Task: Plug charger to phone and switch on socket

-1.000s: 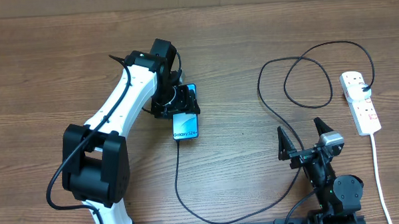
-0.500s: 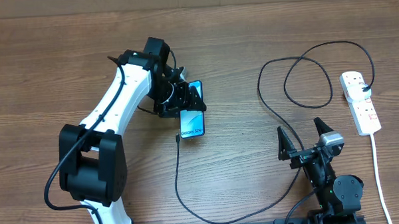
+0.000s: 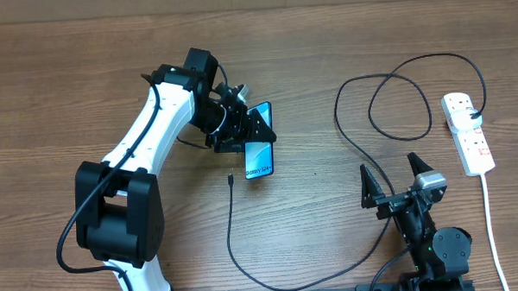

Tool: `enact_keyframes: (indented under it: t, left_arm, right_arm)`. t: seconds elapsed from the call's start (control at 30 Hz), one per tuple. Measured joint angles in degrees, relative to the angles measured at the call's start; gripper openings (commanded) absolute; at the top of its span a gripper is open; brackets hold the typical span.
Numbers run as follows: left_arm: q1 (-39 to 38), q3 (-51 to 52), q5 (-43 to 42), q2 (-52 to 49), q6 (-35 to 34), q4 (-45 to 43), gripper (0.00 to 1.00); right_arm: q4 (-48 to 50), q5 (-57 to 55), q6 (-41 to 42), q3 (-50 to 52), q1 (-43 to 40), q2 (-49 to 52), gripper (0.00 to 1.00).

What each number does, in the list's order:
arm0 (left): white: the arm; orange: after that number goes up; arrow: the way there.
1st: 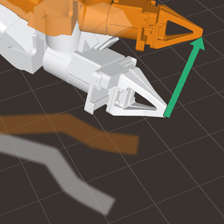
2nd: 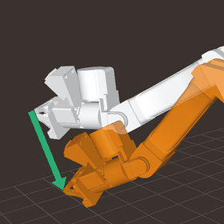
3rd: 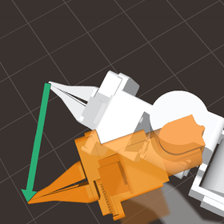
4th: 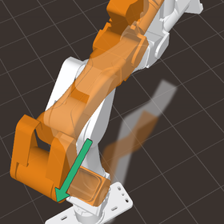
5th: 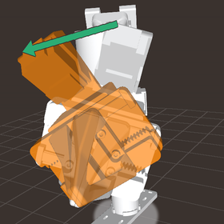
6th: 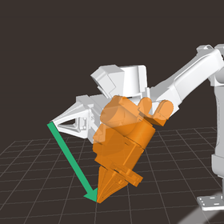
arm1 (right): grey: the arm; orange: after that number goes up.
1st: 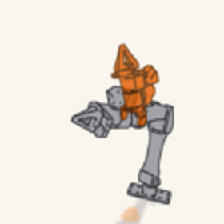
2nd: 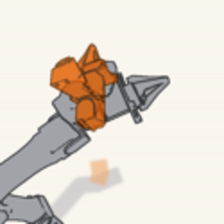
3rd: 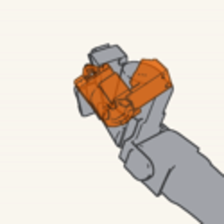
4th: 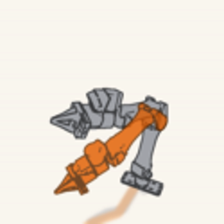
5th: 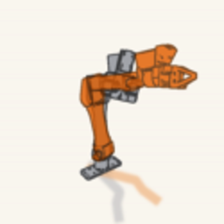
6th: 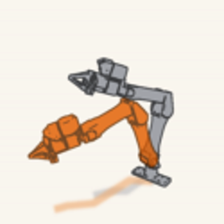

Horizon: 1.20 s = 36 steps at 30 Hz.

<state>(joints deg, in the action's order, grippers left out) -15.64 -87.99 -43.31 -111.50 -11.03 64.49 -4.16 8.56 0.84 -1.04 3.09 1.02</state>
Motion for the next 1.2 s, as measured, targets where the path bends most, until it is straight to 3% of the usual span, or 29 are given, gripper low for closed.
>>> enact_keyframes:
  t: [0.73, 0.97, 1.2]
  left_arm:
    - [0.33, 0.0, -7.63, 0.0, 5.29, -0.22, 0.65]
    - [0.46, 0.0, -11.89, 0.0, 6.58, -0.15, 0.64]
    - [3.06, 0.0, -18.84, 0.0, 8.81, 1.2, 0.64]
  right_arm:
    - [0.04, 0.76, 0.24, 0.0, 0.0, 0.0, 1.0]
    - [1.81, 10.75, 9.46, 0.0, 0.0, 0.0, 1.0]
    - [-11.89, 15.08, 15.5, -7.23, 0.0, 3.37, 1.0]
